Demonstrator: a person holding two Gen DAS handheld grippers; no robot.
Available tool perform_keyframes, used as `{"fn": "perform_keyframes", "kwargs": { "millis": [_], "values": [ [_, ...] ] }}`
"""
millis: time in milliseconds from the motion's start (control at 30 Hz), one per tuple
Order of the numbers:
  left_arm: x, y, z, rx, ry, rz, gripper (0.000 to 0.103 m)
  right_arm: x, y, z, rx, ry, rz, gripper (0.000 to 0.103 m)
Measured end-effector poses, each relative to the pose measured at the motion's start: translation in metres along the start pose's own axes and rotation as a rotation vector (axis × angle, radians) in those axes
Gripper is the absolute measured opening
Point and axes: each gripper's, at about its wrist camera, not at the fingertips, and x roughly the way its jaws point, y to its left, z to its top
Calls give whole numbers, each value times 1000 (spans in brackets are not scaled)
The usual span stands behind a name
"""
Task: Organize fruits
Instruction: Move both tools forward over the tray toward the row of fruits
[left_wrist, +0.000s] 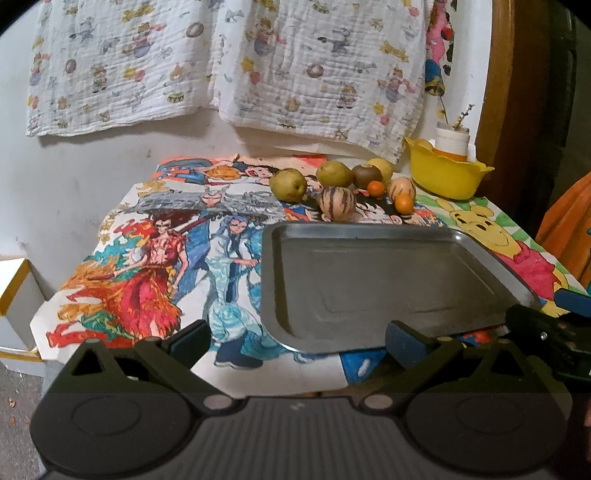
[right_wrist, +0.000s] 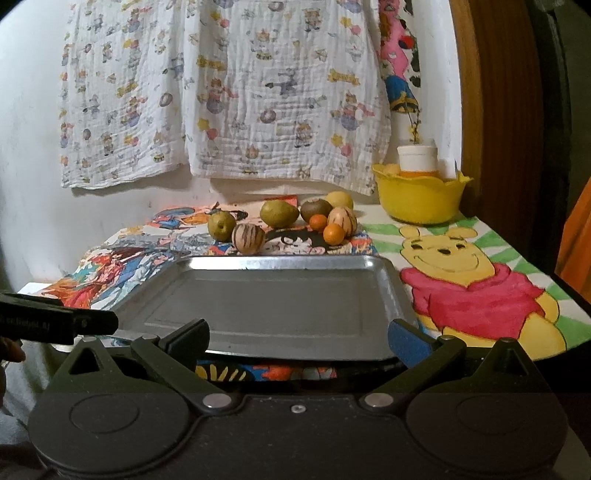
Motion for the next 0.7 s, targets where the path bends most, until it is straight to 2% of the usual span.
{"fn": "perform_keyframes", "kwargs": {
  "millis": [333,533,700],
  "values": [
    [16,7,31,26,-10,-12,103,23,5,22,-62,-35,-32,103],
    [38,16,61,40,-2,-13,103,50,-1,41,-58,-11,-51,103],
    [62,28,90,-4,24,-33,103,72,-1,57,-78,9,-41,103]
  ]
}}
